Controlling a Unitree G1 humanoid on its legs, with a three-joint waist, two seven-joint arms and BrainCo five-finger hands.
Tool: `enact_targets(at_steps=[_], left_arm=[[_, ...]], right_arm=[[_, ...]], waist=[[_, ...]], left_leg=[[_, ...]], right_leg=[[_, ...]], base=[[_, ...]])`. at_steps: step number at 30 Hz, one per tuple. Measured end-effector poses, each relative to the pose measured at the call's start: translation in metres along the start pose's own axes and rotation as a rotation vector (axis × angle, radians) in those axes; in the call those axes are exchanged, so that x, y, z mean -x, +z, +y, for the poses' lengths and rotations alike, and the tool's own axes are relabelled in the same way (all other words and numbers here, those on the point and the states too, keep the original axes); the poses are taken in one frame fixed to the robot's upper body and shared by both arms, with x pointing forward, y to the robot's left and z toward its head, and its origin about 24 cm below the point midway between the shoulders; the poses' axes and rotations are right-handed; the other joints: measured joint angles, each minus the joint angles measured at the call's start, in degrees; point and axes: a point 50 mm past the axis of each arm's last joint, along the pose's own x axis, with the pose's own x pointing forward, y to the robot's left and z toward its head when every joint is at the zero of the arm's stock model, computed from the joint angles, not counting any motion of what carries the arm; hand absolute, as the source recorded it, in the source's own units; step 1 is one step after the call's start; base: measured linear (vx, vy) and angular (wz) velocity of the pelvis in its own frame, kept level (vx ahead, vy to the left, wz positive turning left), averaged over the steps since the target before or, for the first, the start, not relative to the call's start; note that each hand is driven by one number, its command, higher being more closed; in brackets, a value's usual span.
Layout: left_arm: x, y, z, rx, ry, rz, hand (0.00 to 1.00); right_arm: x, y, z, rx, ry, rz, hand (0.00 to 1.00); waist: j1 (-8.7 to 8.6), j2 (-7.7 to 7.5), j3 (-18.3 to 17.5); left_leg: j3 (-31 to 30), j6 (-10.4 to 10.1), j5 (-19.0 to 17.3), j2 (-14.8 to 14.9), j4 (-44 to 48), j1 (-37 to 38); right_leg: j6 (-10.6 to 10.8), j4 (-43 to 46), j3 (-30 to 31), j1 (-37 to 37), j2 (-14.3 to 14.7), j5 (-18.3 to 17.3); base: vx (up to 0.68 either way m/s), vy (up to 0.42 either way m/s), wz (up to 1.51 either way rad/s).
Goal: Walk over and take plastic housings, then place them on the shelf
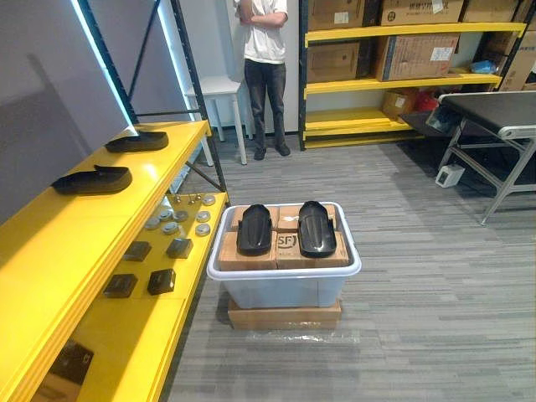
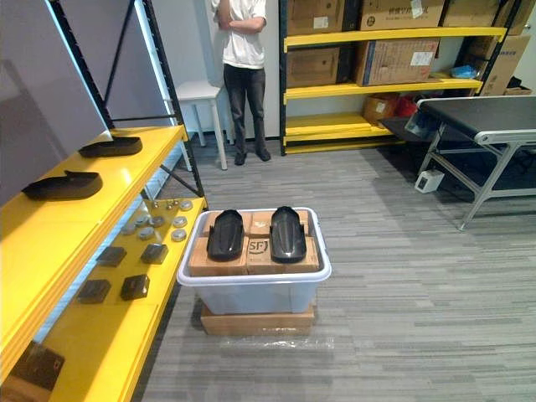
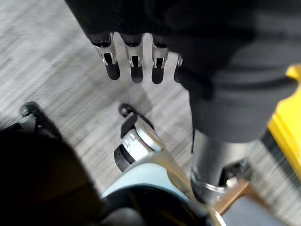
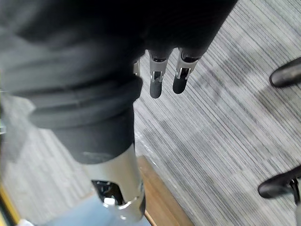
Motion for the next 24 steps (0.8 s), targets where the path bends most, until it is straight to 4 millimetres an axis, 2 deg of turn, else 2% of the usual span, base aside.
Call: enact_targets(at_steps=[1,2,4,6,7,8,9,10,11,12,14,15,16,18,19,20,21,22,24], left_arm=[[-0.001,0.007,-0.001,-0.025,-0.004,-0.014,0.00],[-0.003,0.021,-0.007,-0.063,-0.018,-0.041,0.00],[-0.004,0.040,-0.015,-0.067,-0.048,-0.095,0.00],[-0.006,0.070,-0.033,-0.107,-0.096,-0.171,0.00],[-0.005,0.076,-0.035,-0.113,-0.108,-0.186,0.00],[-0.004,0.085,-0.037,-0.111,-0.122,-0.214,0.00],[-0.003,0.087,-0.035,-0.107,-0.116,-0.219,0.00],[-0.004,0.083,-0.036,-0.100,-0.113,-0.207,0.00],[-0.004,0.075,-0.032,-0.090,-0.102,-0.184,0.00],[-0.005,0.071,-0.032,-0.075,-0.099,-0.178,0.00],[-0.007,0.060,-0.038,-0.043,-0.116,-0.150,0.00],[-0.008,0.051,-0.040,-0.045,-0.117,-0.122,0.00],[-0.008,0.041,-0.036,-0.036,-0.109,-0.091,0.00],[-0.007,0.038,-0.034,-0.034,-0.104,-0.085,0.00],[-0.007,0.037,-0.033,-0.048,-0.104,-0.078,0.00],[-0.007,0.035,-0.033,-0.059,-0.104,-0.071,0.00],[-0.007,0.030,-0.033,-0.089,-0.103,-0.053,0.00],[-0.007,0.028,-0.032,-0.100,-0.099,-0.044,0.00],[-0.006,0.028,-0.027,-0.134,-0.085,-0.038,0.00]], right_arm=[[0.000,-0.003,0.003,0.006,0.010,0.010,0.00],[0.000,-0.008,0.006,0.037,0.023,0.033,0.00],[0.001,-0.014,0.006,0.083,0.030,0.059,0.00],[0.000,-0.016,0.013,0.130,0.060,0.075,0.00],[0.000,-0.017,0.013,0.134,0.063,0.078,0.00],[0.002,-0.021,0.011,0.132,0.055,0.089,0.00],[0.007,-0.031,0.002,0.131,0.034,0.113,0.00],[0.008,-0.031,-0.003,0.135,0.019,0.116,0.00],[0.008,-0.029,-0.002,0.156,0.018,0.111,0.00],[0.007,-0.027,0.000,0.176,0.020,0.105,0.00],[0.007,-0.026,0.002,0.232,0.017,0.089,0.00],[0.007,-0.026,0.002,0.237,0.005,0.083,0.00],[0.006,-0.021,0.006,0.250,0.002,0.054,0.00],[0.006,-0.007,0.008,0.253,-0.001,-0.034,0.00],[0.005,0.003,0.012,0.258,0.004,-0.088,0.00],[0.006,0.018,0.017,0.266,0.002,-0.168,0.00],[0.008,0.031,0.018,0.272,-0.017,-0.241,0.00],[0.009,0.034,0.020,0.268,-0.025,-0.266,0.00],[0.018,0.056,0.029,0.257,-0.042,-0.414,0.00]], waist=[[0.01,-0.09,0.41],[0.04,-0.46,1.30],[-0.30,0.06,1.56],[-1.41,0.75,1.85],[-1.47,0.68,1.74],[-1.90,-0.15,1.53],[-1.82,-1.29,0.79],[-1.64,-0.40,0.69],[-1.41,0.27,0.28],[-1.46,0.72,0.44],[-1.51,1.57,1.01],[-1.11,1.59,1.38],[-1.14,1.48,1.39],[-1.34,1.18,1.39],[-1.39,1.27,1.25],[-2.30,1.85,1.04],[-3.11,2.92,0.71],[-3.08,2.78,0.42],[-3.32,1.33,-0.40]], left_leg=[[0.00,0.34,-0.43,-0.44,-1.00,1.73],[-0.57,0.64,-1.87,-0.57,-2.21,5.50],[-1.86,0.40,-3.30,0.49,-4.74,10.56],[-3.64,-1.12,-4.32,3.97,-8.07,15.18],[-3.97,-2.03,-4.83,4.65,-8.38,15.45],[-4.36,-3.60,-5.82,5.23,-8.22,16.44],[-5.06,-5.15,-6.85,5.36,-7.93,17.88],[-5.01,-5.43,-7.00,6.78,-7.75,18.54],[-4.44,-5.97,-6.57,8.09,-6.91,18.50],[-4.44,-6.02,-6.58,8.55,-5.79,18.26],[-4.93,-6.86,-6.08,10.00,5.87,13.64],[-4.93,-8.88,-5.65,11.28,14.99,10.11],[-3.73,-10.52,-6.99,12.05,15.14,9.30],[-0.52,-10.51,-6.99,12.38,8.85,8.53],[1.04,-9.31,-6.04,12.32,3.64,8.09],[1.83,-6.06,-1.72,12.61,-1.96,6.64],[1.42,-7.42,2.89,12.66,-4.59,5.42],[1.62,-7.42,2.81,11.92,-5.23,6.23],[2.13,-6.12,3.87,8.38,-9.74,7.84]], right_leg=[[-0.71,6.29,0.08,-2.55,-1.25,1.86],[0.00,11.13,-0.75,-4.93,-1.78,-0.21],[-0.35,6.66,-3.89,-7.01,-0.17,-2.28],[-0.52,-4.80,-4.88,-12.65,4.75,-1.79],[-0.88,-8.29,-4.44,-13.98,5.58,-0.47],[-1.11,-15.46,-3.07,-15.19,6.41,7.83],[-4.49,-17.40,-1.72,-14.29,6.49,16.06],[-4.28,-16.52,-2.15,-13.92,7.49,15.64],[-4.85,-16.71,-2.28,-13.43,8.61,13.64],[-5.02,-16.53,-2.47,-13.37,9.11,12.72],[-6.04,-15.96,-4.01,-11.24,9.89,9.95],[-6.58,-17.23,-4.52,-8.09,10.26,8.99],[-6.74,-19.19,-4.89,-4.76,10.36,8.90],[-6.69,-21.33,-5.57,-2.43,9.87,8.89],[-6.14,-21.66,-5.75,-1.89,9.33,8.56],[-4.81,-21.44,-6.69,-1.75,9.01,7.65],[-3.72,-20.41,-6.94,-1.89,8.99,6.48],[-3.19,-19.64,-6.68,-1.93,8.12,6.07],[-1.70,-19.01,-6.63,-2.44,4.74,5.20]], base=[[0.56,0.196,0.22],[0.51,0.088,0.24],[0.48,0.022,0.30],[0.46,-0.076,0.37],[0.54,-0.176,0.43],[0.46,-0.174,0.47],[0.58,-0.262,0.38],[0.50,-0.246,0.12],[0.50,-0.251,-0.11],[0.44,-0.205,0.01],[0.35,-0.173,0.28],[0.37,-0.156,0.25],[0.35,-0.124,0.15],[0.19,-0.021,0.09],[0.14,0.040,0.13],[0.17,0.102,0.20],[0.17,0.125,0.19],[0.20,0.163,0.14],[0.19,0.150,0.12]])
